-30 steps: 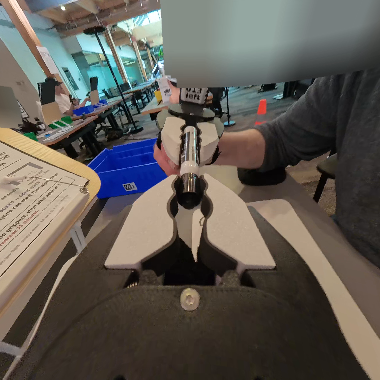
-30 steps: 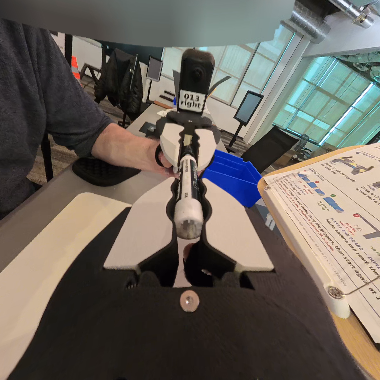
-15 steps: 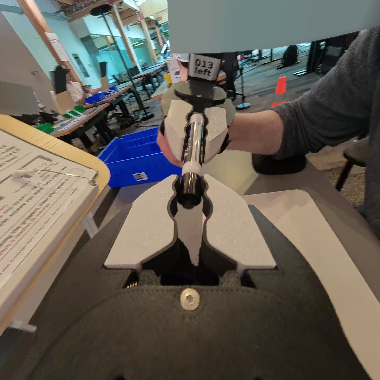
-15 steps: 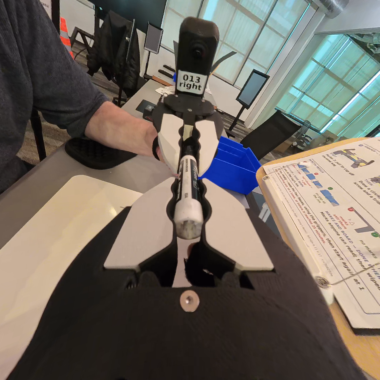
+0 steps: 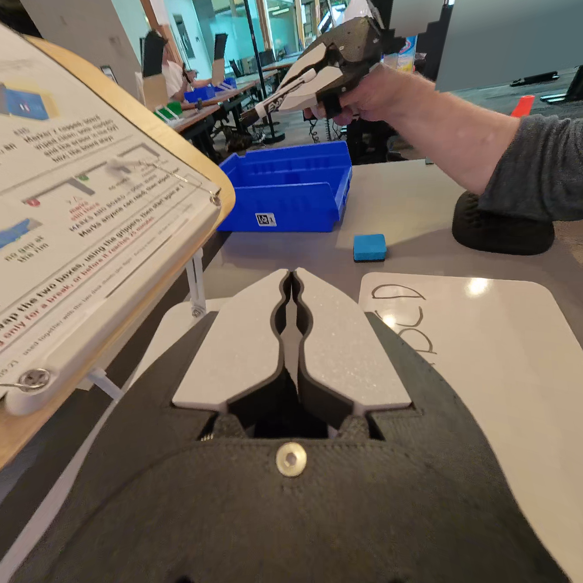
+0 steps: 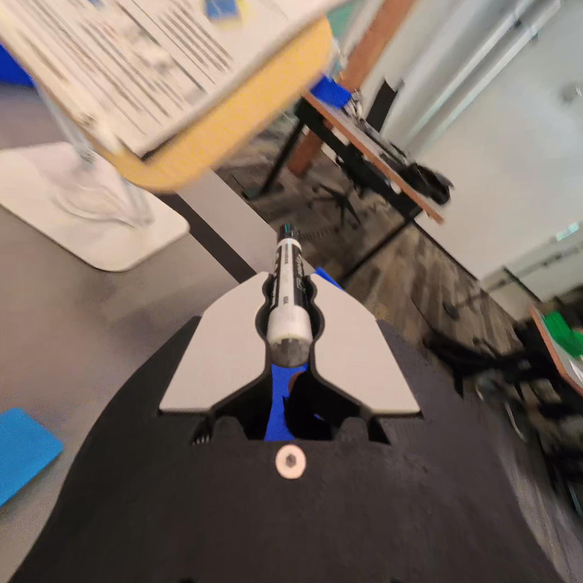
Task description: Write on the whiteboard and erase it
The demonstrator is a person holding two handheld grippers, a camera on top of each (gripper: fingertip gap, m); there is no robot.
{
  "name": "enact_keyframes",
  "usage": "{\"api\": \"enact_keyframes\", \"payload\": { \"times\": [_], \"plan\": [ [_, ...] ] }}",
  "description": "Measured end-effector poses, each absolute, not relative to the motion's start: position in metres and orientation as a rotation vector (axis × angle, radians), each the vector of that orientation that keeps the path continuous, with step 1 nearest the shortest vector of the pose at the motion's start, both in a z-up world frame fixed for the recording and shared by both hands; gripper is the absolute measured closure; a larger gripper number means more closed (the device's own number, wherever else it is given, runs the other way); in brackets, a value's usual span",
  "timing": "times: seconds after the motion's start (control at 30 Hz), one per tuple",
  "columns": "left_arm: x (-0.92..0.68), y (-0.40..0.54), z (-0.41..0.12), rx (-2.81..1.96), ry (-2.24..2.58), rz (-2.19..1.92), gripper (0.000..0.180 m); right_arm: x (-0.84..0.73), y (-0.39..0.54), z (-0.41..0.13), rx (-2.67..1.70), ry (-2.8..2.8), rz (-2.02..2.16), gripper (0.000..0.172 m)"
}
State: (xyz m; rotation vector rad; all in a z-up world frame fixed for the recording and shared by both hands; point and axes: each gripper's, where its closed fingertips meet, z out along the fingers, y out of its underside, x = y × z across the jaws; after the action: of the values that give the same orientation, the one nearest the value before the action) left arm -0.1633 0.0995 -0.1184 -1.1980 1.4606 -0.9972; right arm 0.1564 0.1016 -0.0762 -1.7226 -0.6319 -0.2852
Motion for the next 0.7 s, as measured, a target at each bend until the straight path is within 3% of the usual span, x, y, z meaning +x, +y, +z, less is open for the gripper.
{"api": "enact_keyframes", "payload": {
  "times": [0.03, 0.4, 0.7],
  "plan": [
    [-0.162, 0.101, -0.124, -1.214, 1.468, -1.001, 0.18, 0.173, 0.106, -0.086, -1.765, -0.58, -0.309, 0.152],
    [-0.159, 0.119, -0.16, -1.309, 1.507, -0.952, 0.18, 0.219, 0.133, -0.223, -2.212, -0.656, -0.527, 0.151],
    [-0.159, 0.125, -0.17, -1.349, 1.515, -0.956, 0.18, 0.22, 0.135, -0.261, -2.339, -0.678, -0.515, 0.14]
  ]
}}
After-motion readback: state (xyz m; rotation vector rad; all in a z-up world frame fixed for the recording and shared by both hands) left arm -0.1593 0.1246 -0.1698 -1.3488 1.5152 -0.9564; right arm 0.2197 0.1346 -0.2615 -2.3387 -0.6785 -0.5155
